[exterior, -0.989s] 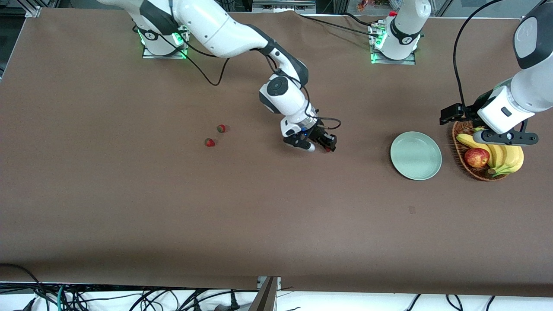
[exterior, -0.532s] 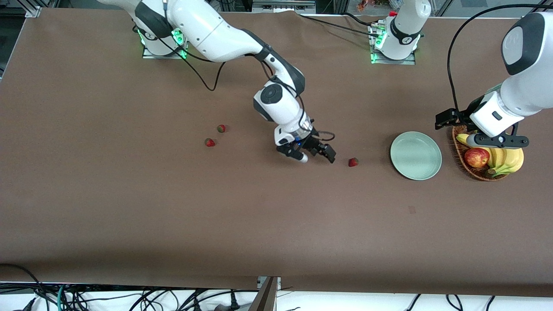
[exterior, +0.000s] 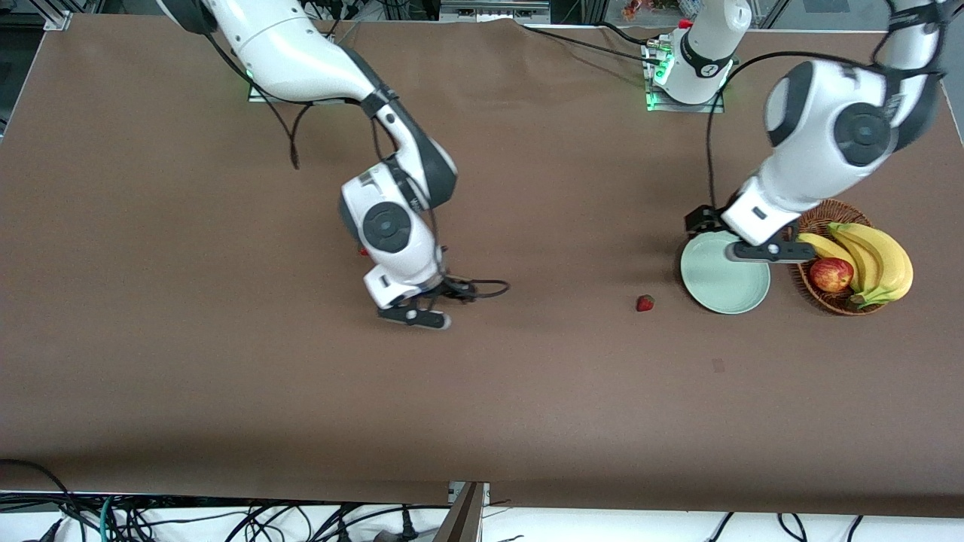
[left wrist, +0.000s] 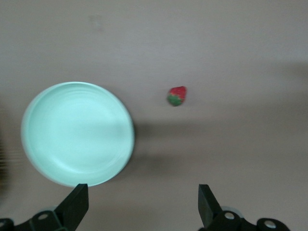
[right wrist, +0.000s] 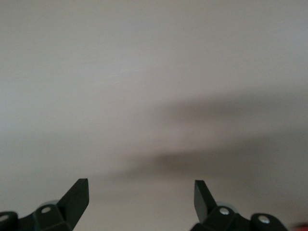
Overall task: Collect all strawberries into plate
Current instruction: 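Grasp the strawberry with the left gripper while the right gripper grasps another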
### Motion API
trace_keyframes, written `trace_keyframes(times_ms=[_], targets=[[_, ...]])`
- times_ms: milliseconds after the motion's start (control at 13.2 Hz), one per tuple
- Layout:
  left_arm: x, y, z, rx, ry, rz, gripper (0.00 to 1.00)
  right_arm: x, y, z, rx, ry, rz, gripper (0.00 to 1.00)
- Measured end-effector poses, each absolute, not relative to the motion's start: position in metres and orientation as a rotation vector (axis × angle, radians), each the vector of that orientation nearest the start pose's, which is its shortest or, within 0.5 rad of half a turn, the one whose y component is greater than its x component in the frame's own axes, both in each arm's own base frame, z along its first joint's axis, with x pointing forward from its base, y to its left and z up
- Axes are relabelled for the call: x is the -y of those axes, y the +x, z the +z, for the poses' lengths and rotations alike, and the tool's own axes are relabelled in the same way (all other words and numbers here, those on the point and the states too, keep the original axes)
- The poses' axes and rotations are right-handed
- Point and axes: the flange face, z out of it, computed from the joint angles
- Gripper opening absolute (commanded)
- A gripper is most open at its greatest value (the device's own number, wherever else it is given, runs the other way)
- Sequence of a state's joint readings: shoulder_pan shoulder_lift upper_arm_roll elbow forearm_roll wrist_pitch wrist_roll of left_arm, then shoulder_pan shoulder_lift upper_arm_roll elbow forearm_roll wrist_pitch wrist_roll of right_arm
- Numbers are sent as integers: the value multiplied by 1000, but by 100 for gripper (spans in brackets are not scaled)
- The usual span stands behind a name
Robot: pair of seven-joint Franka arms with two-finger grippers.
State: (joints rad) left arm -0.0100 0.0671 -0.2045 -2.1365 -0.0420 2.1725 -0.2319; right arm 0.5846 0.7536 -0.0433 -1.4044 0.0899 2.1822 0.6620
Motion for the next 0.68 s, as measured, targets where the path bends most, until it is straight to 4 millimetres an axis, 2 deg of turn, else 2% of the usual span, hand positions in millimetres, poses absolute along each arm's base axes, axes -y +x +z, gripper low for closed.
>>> trace_keyframes(times_ms=[152,228,456,532,684], targets=[[147,529,329,127,-3185,11,100,-325,621,246,-211,-3161,57,96],[155,531,305,145,-3172,-16,100,-304,613,239,-215,-3184,99,96],[163,542,231,177,-3167,-64,100,-265,575,215,-244,-3200,150,94],[165,548,214,183,-3178,-58,100,-256,561,205,-253,-3195,137,94],[169,561,194,204,-3194,-41,100,-240,529,181,-268,-3194,150,91]])
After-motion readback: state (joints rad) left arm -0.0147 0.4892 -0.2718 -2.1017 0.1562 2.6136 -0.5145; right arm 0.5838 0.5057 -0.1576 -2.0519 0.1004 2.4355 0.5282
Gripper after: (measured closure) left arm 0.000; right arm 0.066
